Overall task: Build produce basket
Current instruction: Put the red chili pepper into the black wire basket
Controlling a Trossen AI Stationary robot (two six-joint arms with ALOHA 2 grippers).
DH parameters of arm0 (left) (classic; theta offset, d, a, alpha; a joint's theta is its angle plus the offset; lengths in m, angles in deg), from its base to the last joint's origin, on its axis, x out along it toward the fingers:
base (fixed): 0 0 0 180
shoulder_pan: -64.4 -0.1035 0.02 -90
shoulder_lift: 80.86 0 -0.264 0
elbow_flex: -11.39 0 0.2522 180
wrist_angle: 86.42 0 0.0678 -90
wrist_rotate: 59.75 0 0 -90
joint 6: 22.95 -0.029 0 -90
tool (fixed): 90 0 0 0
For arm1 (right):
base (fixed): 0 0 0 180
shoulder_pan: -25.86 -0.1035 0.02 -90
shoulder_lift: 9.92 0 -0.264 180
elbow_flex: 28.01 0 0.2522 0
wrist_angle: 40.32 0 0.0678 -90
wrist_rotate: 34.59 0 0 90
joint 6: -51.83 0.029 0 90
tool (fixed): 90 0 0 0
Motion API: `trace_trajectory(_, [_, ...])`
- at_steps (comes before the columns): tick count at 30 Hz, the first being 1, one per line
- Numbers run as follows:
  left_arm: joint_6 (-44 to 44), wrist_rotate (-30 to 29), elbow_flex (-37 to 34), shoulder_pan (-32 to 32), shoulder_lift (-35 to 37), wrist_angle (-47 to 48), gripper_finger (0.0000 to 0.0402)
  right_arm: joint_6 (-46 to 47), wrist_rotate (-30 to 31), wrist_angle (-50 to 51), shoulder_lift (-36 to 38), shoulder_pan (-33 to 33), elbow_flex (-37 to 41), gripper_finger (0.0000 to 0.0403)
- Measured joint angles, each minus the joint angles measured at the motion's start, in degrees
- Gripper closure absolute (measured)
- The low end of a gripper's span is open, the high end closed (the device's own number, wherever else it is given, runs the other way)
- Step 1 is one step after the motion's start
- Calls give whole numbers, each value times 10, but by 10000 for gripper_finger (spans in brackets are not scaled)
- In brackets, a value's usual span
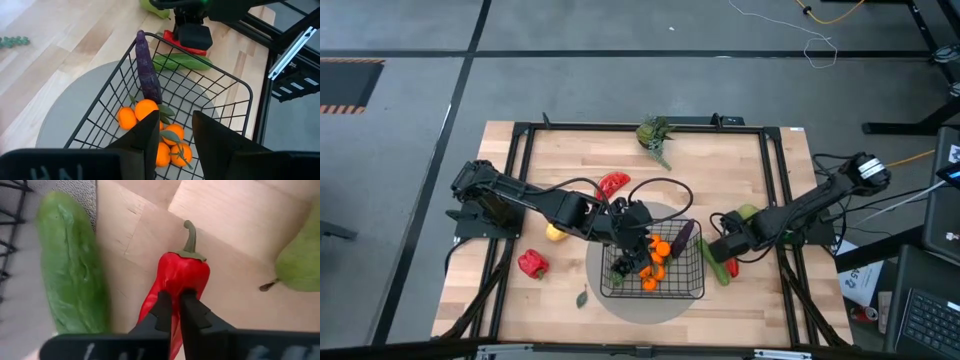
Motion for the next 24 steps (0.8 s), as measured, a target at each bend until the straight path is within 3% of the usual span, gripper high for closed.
trace_trajectory(8, [0,0,0,0,0,0,291,-55,40,184,12,0,-137,400])
trace_trajectory(14, [0,0,0,0,0,2,291,-58,93,263,14,0,-242,401])
trace_trajectory(24, [0,0,0,1,0,13,291,-114,67,249,14,0,-250,402])
